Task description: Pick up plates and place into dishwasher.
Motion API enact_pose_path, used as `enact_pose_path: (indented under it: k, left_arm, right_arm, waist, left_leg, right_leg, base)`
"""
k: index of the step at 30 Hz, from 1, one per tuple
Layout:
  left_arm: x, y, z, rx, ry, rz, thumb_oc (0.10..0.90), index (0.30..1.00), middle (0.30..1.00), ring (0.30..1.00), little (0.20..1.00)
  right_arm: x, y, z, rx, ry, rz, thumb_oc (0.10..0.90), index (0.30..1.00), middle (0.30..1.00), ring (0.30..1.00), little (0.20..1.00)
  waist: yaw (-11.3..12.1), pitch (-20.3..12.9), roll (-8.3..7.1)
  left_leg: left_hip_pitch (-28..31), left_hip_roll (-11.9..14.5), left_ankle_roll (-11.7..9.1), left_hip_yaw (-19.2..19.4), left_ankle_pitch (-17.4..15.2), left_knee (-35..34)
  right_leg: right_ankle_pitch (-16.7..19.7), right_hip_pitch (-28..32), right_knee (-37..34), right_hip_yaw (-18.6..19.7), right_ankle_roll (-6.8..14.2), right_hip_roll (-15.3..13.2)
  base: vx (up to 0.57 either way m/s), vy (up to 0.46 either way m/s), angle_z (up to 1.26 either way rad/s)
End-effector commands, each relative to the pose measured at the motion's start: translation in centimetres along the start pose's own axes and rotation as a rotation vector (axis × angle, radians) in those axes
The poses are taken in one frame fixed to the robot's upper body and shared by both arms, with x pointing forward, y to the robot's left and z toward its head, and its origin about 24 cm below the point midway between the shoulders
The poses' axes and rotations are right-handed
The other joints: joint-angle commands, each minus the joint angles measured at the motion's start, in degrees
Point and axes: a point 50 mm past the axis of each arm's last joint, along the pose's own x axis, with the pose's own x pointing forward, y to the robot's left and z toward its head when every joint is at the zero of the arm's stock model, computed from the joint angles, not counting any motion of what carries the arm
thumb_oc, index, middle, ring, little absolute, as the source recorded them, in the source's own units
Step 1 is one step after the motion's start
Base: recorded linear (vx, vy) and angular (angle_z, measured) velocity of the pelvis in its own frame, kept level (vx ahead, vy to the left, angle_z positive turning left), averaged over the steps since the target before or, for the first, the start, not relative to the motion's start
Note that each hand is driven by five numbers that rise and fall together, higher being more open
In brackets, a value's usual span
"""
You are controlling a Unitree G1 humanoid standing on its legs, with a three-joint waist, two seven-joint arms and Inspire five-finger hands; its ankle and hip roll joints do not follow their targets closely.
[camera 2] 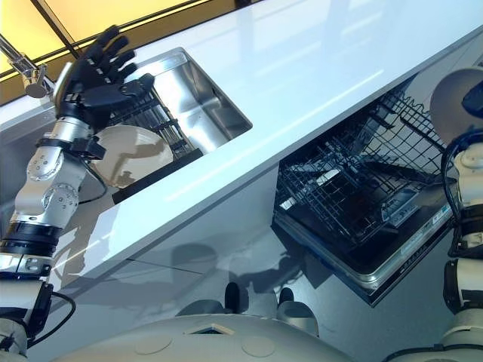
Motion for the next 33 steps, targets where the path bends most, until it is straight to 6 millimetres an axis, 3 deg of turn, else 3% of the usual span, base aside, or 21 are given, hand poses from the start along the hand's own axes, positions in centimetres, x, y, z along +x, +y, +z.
enact_pose_path:
  k: [1, 5, 9, 16, 30, 31, 32, 33]
  left_arm:
    - [0.8, 2.1, 4.6, 0.111, -0.201, 0.074, 0.8, 0.9, 0.9, 0.9, 0.9]
    - [0.7, 2.4, 3.9, 0.119, -0.176, 0.098, 0.8, 0.9, 0.9, 0.9, 0.9]
    - [1.1, 1.6, 4.2, 0.124, -0.21, 0.092, 0.8, 0.9, 0.9, 0.9, 0.9]
    - [1.2, 0.6, 7.5, 0.097, -0.416, 0.096, 0.8, 0.9, 0.9, 0.9, 0.9]
    - [0.9, -0.1, 9.5, 0.094, -0.502, 0.089, 0.8, 0.9, 0.9, 0.9, 0.9]
    - [0.9, 0.0, 9.7, 0.096, -0.505, 0.086, 0.8, 0.9, 0.9, 0.9, 0.9]
    - [0.8, -0.1, 9.7, 0.097, -0.507, 0.085, 0.8, 0.9, 0.9, 0.9, 0.9]
    - [0.7, -0.1, 9.7, 0.097, -0.51, 0.082, 0.8, 0.9, 0.9, 0.9, 0.9]
  right_arm:
    - [1.8, -4.8, 2.9, -0.054, -0.166, -0.14, 0.1, 0.3, 0.3, 0.3, 0.2]
    - [1.2, -3.5, 2.6, -0.071, -0.172, -0.077, 0.1, 0.3, 0.3, 0.3, 0.2]
    - [1.1, -2.9, 3.5, -0.088, -0.204, -0.061, 0.1, 0.3, 0.3, 0.3, 0.2]
    - [2.4, -2.8, 5.7, -0.111, -0.191, -0.067, 0.1, 0.3, 0.3, 0.3, 0.2]
    - [3.0, -1.1, 5.2, -0.148, -0.042, -0.055, 0.116, 0.314, 0.314, 0.314, 0.216]
    - [2.9, -0.9, 5.1, -0.151, -0.031, -0.046, 0.21, 0.394, 0.394, 0.394, 0.31]
    - [2.8, -0.8, 4.9, -0.15, -0.026, -0.04, 0.468, 0.615, 0.615, 0.615, 0.568]
    - [2.7, -0.6, 4.8, -0.146, -0.025, -0.035, 0.8, 0.9, 0.9, 0.9, 0.9]
  waist:
    - [0.85, -5.59, 1.14]
    - [0.7, -3.94, 1.71]
    - [0.86, -1.26, 2.52]
    - [2.71, 3.54, 4.06]
    - [4.81, 7.77, 6.46]
    - [4.85, 7.93, 6.46]
    - [4.9, 7.89, 6.47]
    - [4.97, 7.89, 6.43]
  left_leg:
    - [2.03, -0.35, -1.2, 1.38, -7.3, 2.12]
    - [0.83, -0.24, -1.45, 1.27, -7.31, 3.63]
    - [-2.29, -0.4, -2.09, 0.68, -7.14, 6.24]
    - [-7.97, -0.65, -3.57, -1.39, -5.93, 9.57]
    - [-12.77, -0.14, -4.68, -2.56, -4.22, 11.13]
    - [-12.89, -0.15, -4.61, -2.55, -4.2, 11.2]
    - [-12.82, -0.17, -4.53, -2.53, -4.23, 11.16]
    - [-12.74, -0.22, -4.45, -2.55, -4.26, 11.1]
  right_leg:
    - [-11.29, -2.03, 11.16, -1.84, -0.55, 3.73]
    - [-11.82, -3.34, 13.17, -2.55, -0.9, 3.26]
    - [-11.83, -5.63, 14.56, -2.92, -1.46, 2.89]
    - [-11.44, -8.42, 14.88, -3.68, -2.6, 2.57]
    - [-11.57, -13.39, 17.42, -5.14, -3.25, 1.45]
    - [-11.57, -13.71, 17.71, -5.14, -3.3, 1.41]
    - [-11.59, -13.8, 17.83, -5.18, -3.31, 1.38]
    - [-11.61, -13.84, 17.88, -5.19, -3.34, 1.37]
  base:
    - [0.07, -0.032, 0.01]
    - [0.07, -0.041, 0.0]
    - [-0.01, -0.043, 0.04]
    - [-0.04, -0.045, 0.18]
    - [-0.05, -0.009, 0.14]
    - [-0.05, -0.02, 0.18]
    - [-0.03, -0.018, 0.13]
    - [-0.02, -0.014, 0.07]
